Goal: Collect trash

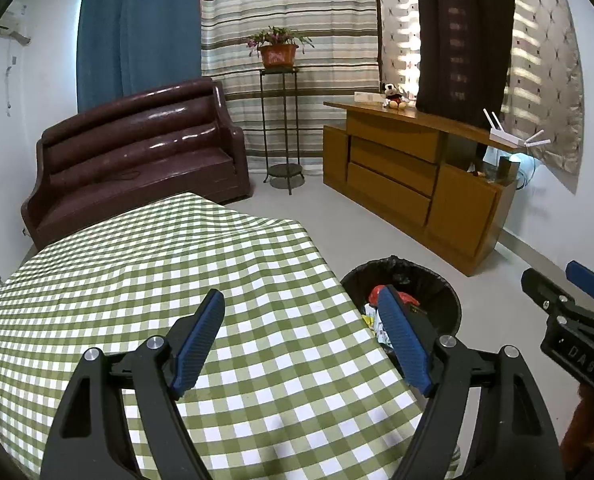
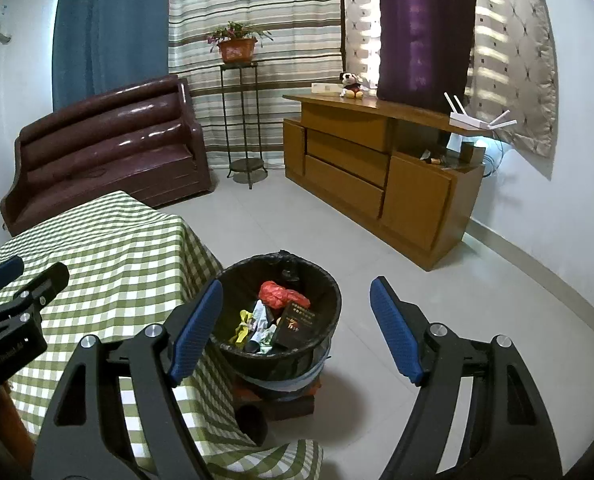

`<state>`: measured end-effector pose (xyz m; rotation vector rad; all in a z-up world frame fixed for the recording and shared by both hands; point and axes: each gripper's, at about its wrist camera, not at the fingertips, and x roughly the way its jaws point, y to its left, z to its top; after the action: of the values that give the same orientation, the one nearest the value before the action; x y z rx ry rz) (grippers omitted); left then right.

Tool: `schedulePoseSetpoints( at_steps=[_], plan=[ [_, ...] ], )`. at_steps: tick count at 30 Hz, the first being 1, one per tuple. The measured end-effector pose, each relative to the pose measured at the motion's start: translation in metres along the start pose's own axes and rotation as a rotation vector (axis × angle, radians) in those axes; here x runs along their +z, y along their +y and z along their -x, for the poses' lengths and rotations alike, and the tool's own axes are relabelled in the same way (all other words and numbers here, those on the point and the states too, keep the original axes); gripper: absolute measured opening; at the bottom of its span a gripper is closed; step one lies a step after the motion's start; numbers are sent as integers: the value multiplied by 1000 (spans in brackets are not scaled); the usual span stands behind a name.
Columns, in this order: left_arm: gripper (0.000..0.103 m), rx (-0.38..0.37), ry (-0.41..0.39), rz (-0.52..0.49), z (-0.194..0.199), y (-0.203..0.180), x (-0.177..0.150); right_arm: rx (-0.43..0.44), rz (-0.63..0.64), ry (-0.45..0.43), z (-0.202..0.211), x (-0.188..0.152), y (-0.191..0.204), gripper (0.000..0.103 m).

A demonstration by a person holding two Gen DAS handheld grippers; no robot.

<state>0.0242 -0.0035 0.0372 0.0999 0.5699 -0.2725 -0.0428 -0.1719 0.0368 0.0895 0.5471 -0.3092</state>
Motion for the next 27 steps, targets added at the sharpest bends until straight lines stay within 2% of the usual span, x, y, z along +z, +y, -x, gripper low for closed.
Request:
schedulePoseSetpoints(
  at_steps=[27],
  plan=[
    [77, 0, 0, 6, 7, 4, -2, -5, 1, -18, 5, -2, 0, 75]
  ],
)
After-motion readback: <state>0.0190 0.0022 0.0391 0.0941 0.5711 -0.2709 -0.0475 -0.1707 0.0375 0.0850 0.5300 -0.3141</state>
